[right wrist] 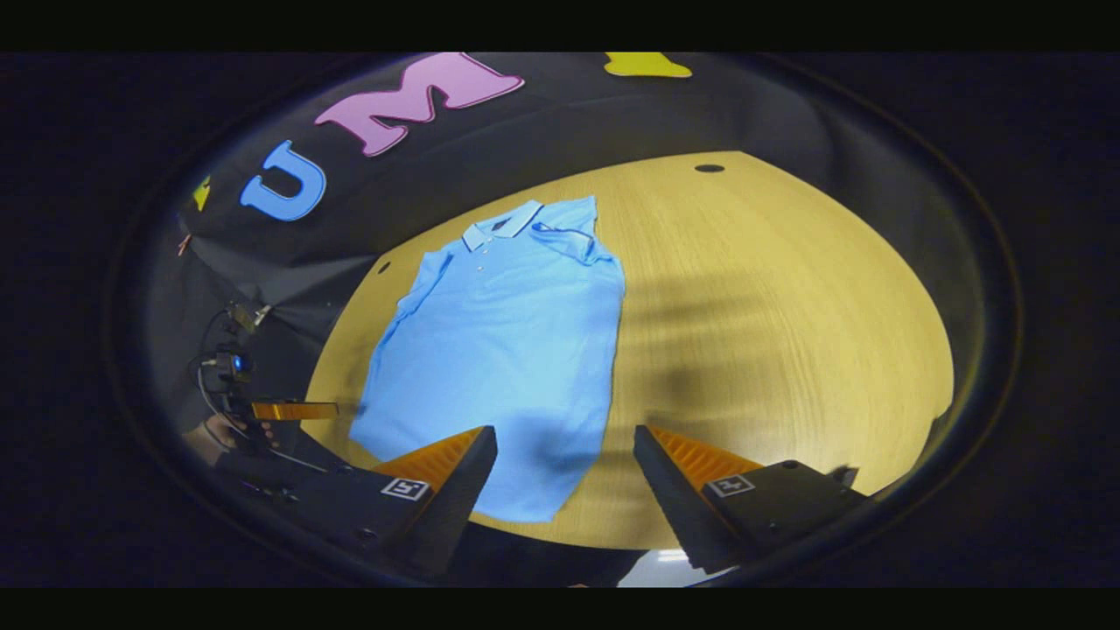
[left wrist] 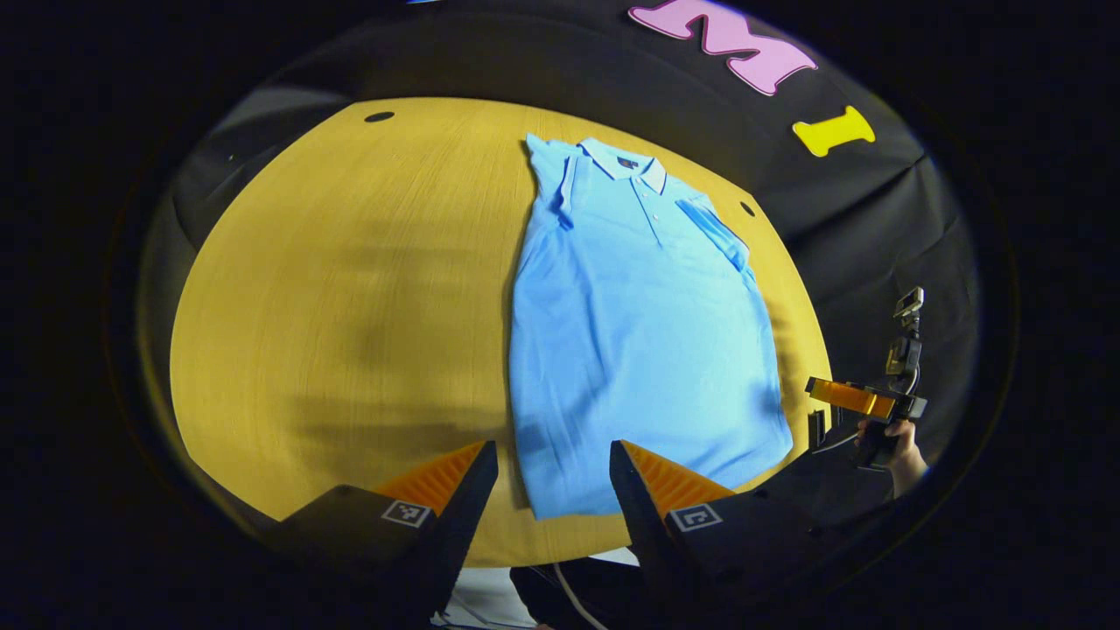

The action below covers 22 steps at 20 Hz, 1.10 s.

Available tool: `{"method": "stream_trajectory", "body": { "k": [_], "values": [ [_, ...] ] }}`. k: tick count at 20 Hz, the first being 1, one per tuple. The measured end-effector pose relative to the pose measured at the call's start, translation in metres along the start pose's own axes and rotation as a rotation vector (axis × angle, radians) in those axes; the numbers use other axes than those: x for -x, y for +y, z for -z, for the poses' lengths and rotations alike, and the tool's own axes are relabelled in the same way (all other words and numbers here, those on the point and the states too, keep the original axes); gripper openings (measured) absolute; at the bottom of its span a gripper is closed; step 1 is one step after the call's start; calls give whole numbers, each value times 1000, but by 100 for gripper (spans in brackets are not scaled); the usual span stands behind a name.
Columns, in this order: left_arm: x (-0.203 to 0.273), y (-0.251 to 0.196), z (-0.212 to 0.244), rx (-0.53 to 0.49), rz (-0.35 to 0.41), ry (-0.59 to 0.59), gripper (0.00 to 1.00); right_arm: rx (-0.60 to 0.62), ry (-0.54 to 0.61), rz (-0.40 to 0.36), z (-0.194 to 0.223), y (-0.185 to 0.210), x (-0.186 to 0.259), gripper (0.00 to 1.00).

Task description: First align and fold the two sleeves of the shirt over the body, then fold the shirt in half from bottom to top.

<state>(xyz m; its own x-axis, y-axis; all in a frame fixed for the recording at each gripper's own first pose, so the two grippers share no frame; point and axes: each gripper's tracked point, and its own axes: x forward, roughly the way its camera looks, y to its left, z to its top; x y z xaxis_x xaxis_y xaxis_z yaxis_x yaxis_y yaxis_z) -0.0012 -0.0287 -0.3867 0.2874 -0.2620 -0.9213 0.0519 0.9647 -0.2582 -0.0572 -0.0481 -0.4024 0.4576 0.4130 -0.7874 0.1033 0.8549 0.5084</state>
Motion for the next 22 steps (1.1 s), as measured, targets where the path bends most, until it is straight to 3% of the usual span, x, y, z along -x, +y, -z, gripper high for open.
{"method": "stream_trajectory", "body": {
  "k": [4,8,11,12,15,18,21,22],
  "values": [
    [-4,1,32,25,31,55,84,-121,74,-24,36,-3,-4,98],
    [-12,5,55,40,52,111,84,-242,132,-119,59,18,-4,97],
    [-14,-2,53,69,98,112,83,-318,179,-186,71,33,-6,97],
    [-15,-1,53,78,103,113,83,-354,194,-206,74,37,-6,91],
    [-14,-1,50,107,120,110,81,-457,206,-233,72,45,-13,95],
    [-25,-4,41,181,151,99,82,-538,189,-232,64,49,-21,90],
    [-31,-10,28,318,205,83,77,-554,181,-229,62,54,-29,83],
    [-31,-12,27,354,220,85,78,-549,180,-220,63,52,-30,87]
  ]
}}
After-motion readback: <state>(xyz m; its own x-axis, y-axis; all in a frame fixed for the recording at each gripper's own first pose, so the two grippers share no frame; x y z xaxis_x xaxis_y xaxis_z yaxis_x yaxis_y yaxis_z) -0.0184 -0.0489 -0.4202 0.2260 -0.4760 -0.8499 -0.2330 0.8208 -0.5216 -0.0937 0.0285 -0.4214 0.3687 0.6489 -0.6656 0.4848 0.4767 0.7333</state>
